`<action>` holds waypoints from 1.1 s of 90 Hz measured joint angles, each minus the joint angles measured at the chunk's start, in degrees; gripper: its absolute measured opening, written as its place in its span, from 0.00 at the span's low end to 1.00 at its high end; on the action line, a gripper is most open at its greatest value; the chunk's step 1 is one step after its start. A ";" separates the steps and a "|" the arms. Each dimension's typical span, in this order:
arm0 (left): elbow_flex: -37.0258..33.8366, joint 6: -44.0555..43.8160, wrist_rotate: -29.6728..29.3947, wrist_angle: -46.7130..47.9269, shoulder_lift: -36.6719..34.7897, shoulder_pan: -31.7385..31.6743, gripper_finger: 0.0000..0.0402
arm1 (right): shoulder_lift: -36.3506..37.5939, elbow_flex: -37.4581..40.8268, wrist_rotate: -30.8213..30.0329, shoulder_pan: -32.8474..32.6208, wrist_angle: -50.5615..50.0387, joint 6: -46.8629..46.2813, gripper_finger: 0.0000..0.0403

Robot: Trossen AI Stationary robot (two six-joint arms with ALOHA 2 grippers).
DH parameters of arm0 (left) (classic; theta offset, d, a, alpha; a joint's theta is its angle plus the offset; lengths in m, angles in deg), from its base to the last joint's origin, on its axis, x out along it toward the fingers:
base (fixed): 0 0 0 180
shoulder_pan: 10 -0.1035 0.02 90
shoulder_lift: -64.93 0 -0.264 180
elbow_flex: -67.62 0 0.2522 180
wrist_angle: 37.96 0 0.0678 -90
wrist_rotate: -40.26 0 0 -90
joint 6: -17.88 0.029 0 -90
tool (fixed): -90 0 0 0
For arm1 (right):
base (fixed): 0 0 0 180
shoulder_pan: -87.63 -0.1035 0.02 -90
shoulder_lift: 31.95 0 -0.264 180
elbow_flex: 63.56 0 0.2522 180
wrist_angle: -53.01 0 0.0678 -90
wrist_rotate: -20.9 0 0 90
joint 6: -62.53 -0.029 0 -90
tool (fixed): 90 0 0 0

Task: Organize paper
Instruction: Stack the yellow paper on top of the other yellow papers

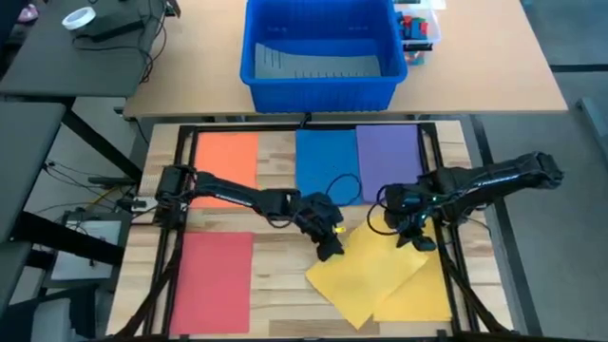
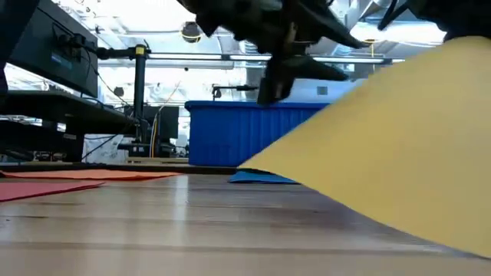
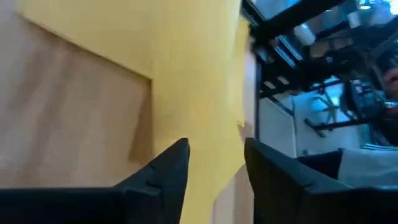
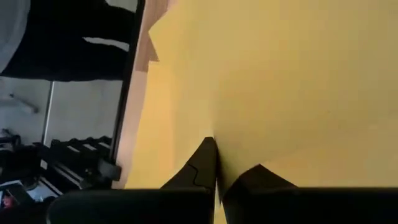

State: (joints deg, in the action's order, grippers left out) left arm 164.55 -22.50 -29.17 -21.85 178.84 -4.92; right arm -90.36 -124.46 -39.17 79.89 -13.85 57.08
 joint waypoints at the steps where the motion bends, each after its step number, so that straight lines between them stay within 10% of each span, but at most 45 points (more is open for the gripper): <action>1: -0.01 -0.01 -0.14 0.10 0.18 -0.05 0.36 | 0.00 -0.11 0.00 0.00 0.00 0.06 0.00; 69: 0.03 7.93 -2.31 -2.28 4.18 -3.15 0.36 | -0.02 -3.62 -2.84 -4.01 -2.37 2.31 0.00; 99: 0.03 11.27 7.47 -6.41 4.18 -5.88 0.36 | 0.00 -3.62 -8.33 -4.79 -2.60 2.78 0.00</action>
State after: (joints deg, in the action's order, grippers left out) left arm 164.58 -11.23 -21.70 -28.26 183.02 -10.79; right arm -90.36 -128.08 -47.50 75.10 -16.45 59.86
